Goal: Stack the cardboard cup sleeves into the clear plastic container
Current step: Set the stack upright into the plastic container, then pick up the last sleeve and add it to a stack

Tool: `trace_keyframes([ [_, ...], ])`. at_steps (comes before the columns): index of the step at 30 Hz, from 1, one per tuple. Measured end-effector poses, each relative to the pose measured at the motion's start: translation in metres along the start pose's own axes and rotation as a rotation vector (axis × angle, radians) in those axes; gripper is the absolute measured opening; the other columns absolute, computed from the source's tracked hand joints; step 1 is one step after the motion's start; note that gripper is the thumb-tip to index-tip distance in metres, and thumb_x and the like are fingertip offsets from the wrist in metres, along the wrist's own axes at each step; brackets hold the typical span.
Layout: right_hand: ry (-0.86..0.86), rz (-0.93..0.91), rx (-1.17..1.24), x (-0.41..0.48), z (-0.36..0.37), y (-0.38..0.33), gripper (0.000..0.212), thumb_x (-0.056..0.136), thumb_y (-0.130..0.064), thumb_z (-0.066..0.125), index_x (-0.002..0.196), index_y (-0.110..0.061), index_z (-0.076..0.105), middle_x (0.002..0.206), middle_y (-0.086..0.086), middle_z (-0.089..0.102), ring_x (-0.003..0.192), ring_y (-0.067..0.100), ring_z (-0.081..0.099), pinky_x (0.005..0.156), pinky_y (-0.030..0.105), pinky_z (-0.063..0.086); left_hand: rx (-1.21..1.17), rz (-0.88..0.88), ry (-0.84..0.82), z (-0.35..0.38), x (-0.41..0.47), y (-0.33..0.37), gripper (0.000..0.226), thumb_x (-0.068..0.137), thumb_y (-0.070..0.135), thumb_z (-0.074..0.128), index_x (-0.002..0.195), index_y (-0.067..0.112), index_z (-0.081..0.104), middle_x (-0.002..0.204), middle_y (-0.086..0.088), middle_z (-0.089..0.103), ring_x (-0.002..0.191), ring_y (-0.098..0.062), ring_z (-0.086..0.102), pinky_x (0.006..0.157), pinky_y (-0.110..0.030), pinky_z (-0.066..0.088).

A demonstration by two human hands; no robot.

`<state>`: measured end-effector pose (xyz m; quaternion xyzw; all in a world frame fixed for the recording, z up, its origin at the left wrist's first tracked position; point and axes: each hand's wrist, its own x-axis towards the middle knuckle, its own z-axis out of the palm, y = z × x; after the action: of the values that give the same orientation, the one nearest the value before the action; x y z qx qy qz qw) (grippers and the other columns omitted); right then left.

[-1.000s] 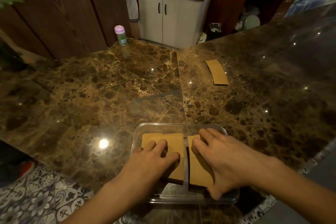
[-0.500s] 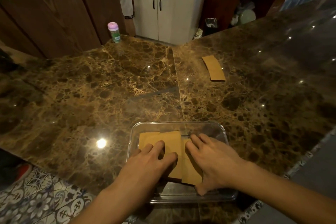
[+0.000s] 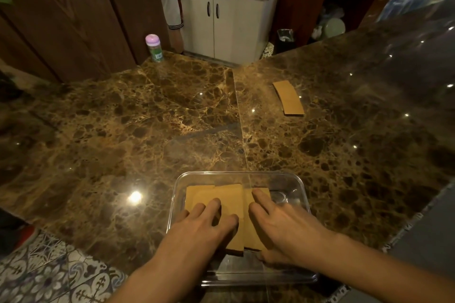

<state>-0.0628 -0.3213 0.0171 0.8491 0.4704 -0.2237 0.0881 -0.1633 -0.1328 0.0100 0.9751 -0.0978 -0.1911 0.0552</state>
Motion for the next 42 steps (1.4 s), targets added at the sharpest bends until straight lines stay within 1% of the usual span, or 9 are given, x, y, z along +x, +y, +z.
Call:
trace_keyframes([
  [5,-0.003,-0.025,0.033,-0.004,-0.022,0.000,0.087,0.084,-0.074,0.064,0.140,-0.009,0.050,0.147,0.009,0.029,0.122,0.027,0.045,0.099,0.043,0.046,-0.033,0.020,-0.081,-0.011,0.008,-0.006,0.068,0.096,0.041,0.061,0.149,0.045,0.018,0.159,-0.002,0.013,0.141,-0.025,0.025,0.105,-0.042,0.040],
  [9,0.120,-0.014,0.296,-0.001,-0.053,0.011,0.050,0.087,-0.075,0.060,0.108,-0.029,0.065,0.101,-0.016,0.050,0.084,0.000,0.047,0.073,0.021,0.042,-0.103,0.048,-0.162,-0.033,0.014,-0.017,0.059,0.085,0.068,0.063,0.136,0.046,0.041,0.139,0.005,0.031,0.127,-0.020,0.038,0.094,-0.037,0.044],
  [13,0.447,0.253,0.629,0.029,-0.070,0.060,0.030,0.091,-0.059,0.067,0.086,-0.030,0.066,0.075,-0.010,0.065,0.067,0.003,0.062,0.060,0.018,0.052,-0.126,0.046,-0.026,-0.056,0.030,-0.022,0.052,0.089,0.075,0.049,0.129,0.042,0.051,0.127,0.012,0.052,0.115,-0.014,0.056,0.091,-0.036,0.051],
  [18,0.619,0.577,0.601,0.103,-0.082,0.152,0.039,0.091,-0.053,0.073,0.108,-0.019,0.065,0.095,-0.002,0.069,0.091,0.019,0.066,0.068,0.025,0.045,-0.348,0.077,0.257,-0.083,0.049,-0.021,0.047,0.094,0.072,0.047,0.128,0.042,0.058,0.115,0.026,0.060,0.100,0.005,0.058,0.083,-0.025,0.053],
  [22,0.557,0.832,0.595,0.155,-0.080,0.211,0.075,0.083,-0.061,0.076,0.135,-0.011,0.057,0.132,0.014,0.066,0.125,0.035,0.060,0.097,0.040,0.050,-0.485,0.087,0.345,-0.092,0.065,-0.022,0.046,0.091,0.073,0.045,0.119,0.041,0.064,0.106,0.025,0.064,0.094,0.008,0.059,0.077,-0.024,0.054],
  [25,0.519,0.947,0.631,0.179,-0.080,0.228,0.087,0.078,-0.064,0.080,0.141,-0.011,0.052,0.136,0.016,0.064,0.127,0.037,0.060,0.100,0.043,0.052,-0.536,0.076,0.373,-0.094,0.074,-0.025,0.039,0.093,0.069,0.050,0.115,0.041,0.064,0.102,0.025,0.064,0.093,0.007,0.059,0.073,-0.017,0.051],
  [28,0.496,0.995,0.626,0.194,-0.084,0.231,0.084,0.079,-0.060,0.082,0.139,-0.008,0.054,0.135,0.017,0.063,0.127,0.037,0.060,0.097,0.043,0.053,-0.566,0.060,0.380,-0.094,0.081,-0.032,0.034,0.093,0.066,0.054,0.115,0.042,0.065,0.102,0.025,0.064,0.094,0.006,0.060,0.073,-0.015,0.049],
  [34,0.466,1.035,0.540,0.196,-0.095,0.241,0.068,0.081,-0.047,0.087,0.131,-0.008,0.063,0.133,0.016,0.065,0.126,0.036,0.061,0.096,0.043,0.054,-0.601,0.041,0.376,-0.089,0.091,-0.039,0.033,0.093,0.066,0.055,0.115,0.044,0.065,0.099,0.025,0.064,0.093,0.005,0.061,0.075,-0.019,0.051],
  [42,0.419,1.005,0.559,0.185,-0.094,0.244,0.077,0.068,-0.054,0.093,0.122,-0.007,0.067,0.124,0.016,0.070,0.119,0.035,0.066,0.090,0.042,0.057,-0.712,0.024,0.363,-0.080,0.105,-0.037,0.028,0.093,0.059,0.061,0.109,0.037,0.069,0.101,0.020,0.068,0.093,0.002,0.064,0.078,-0.029,0.055],
])
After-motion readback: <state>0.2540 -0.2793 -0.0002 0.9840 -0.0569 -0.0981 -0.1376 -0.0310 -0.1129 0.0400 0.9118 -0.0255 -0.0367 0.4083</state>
